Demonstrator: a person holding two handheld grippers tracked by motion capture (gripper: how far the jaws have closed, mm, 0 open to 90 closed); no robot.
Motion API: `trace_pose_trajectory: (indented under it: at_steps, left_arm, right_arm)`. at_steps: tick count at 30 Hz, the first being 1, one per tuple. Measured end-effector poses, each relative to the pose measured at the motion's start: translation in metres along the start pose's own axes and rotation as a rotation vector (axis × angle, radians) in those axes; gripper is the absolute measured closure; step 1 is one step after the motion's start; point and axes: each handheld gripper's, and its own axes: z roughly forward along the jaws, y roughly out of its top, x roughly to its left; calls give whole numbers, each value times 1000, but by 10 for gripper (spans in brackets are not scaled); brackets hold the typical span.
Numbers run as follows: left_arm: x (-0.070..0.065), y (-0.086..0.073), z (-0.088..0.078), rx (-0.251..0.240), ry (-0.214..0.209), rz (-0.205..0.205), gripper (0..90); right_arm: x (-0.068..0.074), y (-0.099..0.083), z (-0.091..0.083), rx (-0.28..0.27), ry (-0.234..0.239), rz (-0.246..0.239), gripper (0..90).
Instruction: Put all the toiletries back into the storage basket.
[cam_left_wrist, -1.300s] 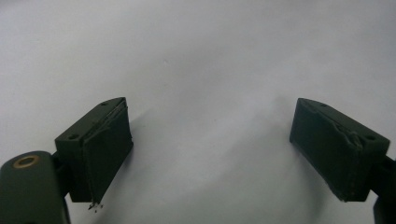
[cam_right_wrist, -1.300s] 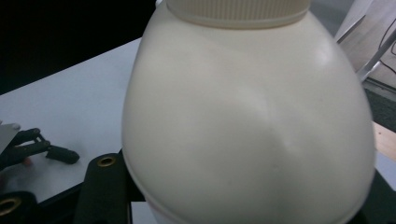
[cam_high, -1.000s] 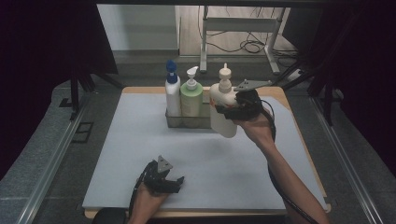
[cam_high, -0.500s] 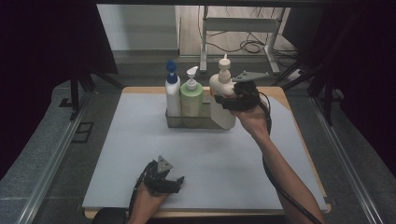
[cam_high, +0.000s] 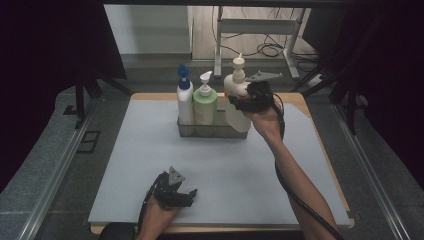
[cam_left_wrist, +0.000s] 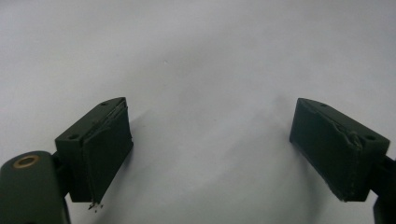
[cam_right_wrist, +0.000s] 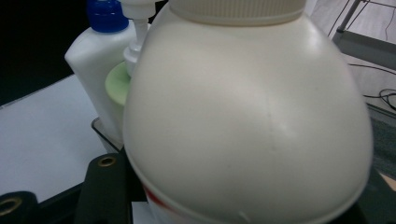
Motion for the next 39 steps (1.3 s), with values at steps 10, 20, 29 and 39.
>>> trace_pose_trajectory:
  at_steps: [10, 20, 29, 39]
  left_arm:
    - [0, 0, 0, 0, 0, 0, 123]
    - [0, 0, 0, 2, 1, 3, 123]
    - [0, 0, 0, 2, 1, 3, 123]
    - [0, 0, 0, 6, 0, 4, 123]
  right_arm:
    - [-5, 5, 16, -11, -22, 13, 406]
    - [-11, 4, 36, -12, -40, 28, 407]
    - [-16, 3, 49, -16, -58, 34, 407]
    - [-20, -1, 61, -14, -67, 47, 407]
